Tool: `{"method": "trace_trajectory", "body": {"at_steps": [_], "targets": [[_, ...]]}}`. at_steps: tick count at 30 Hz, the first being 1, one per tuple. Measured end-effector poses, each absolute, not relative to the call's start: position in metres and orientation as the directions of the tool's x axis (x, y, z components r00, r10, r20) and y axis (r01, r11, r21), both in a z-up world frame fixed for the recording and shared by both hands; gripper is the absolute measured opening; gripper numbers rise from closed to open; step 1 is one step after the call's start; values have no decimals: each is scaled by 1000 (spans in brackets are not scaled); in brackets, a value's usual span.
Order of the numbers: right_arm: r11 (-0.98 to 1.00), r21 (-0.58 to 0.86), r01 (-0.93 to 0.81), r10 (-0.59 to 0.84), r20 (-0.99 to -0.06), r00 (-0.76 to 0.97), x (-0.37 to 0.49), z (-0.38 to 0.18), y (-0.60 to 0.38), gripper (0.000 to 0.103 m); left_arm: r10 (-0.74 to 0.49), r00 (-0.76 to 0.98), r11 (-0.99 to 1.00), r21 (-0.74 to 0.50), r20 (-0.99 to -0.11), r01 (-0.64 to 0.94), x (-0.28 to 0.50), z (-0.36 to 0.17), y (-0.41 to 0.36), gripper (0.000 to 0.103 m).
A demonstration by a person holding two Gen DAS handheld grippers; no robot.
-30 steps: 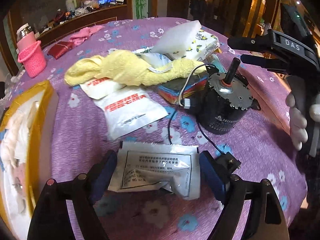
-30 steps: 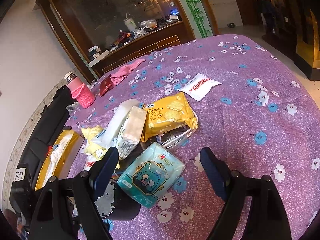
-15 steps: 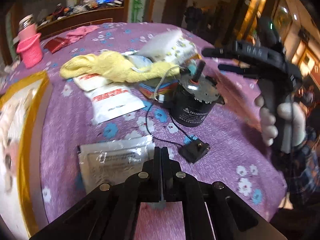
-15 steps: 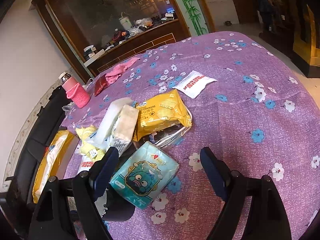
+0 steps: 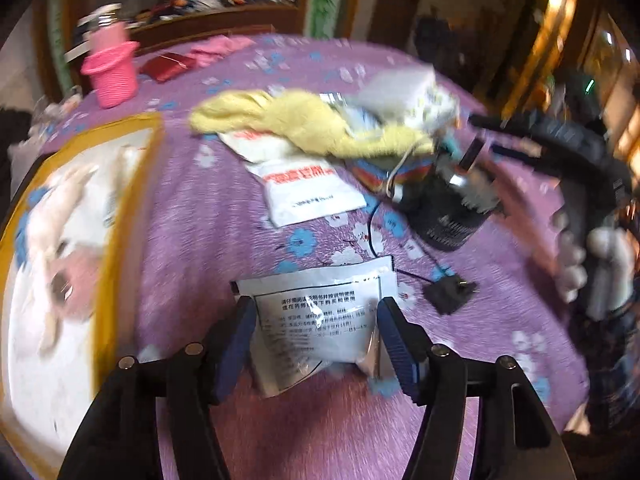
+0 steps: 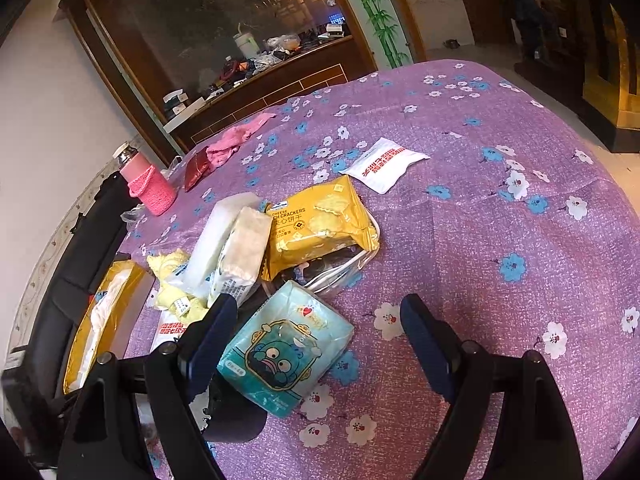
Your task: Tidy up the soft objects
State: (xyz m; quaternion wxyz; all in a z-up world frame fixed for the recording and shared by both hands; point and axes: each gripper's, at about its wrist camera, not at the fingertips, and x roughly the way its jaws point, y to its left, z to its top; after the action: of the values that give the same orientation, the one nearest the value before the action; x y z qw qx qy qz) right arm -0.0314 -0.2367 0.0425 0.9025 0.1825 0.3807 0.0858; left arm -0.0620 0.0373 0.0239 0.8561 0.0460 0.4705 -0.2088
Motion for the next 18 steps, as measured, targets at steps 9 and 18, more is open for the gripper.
{"method": "trace_trajectory", "body": {"at_steps": [9,18], "targets": [[915,404,-10,300,-662,687,-30,41,-239,83,-214,531,887,65,-820,457,-61,7,-9,79],[921,390,3,281,-669,688,-30,39,-238,83,-234,494,866,52,-838,498,-91,17,18,49]]}}
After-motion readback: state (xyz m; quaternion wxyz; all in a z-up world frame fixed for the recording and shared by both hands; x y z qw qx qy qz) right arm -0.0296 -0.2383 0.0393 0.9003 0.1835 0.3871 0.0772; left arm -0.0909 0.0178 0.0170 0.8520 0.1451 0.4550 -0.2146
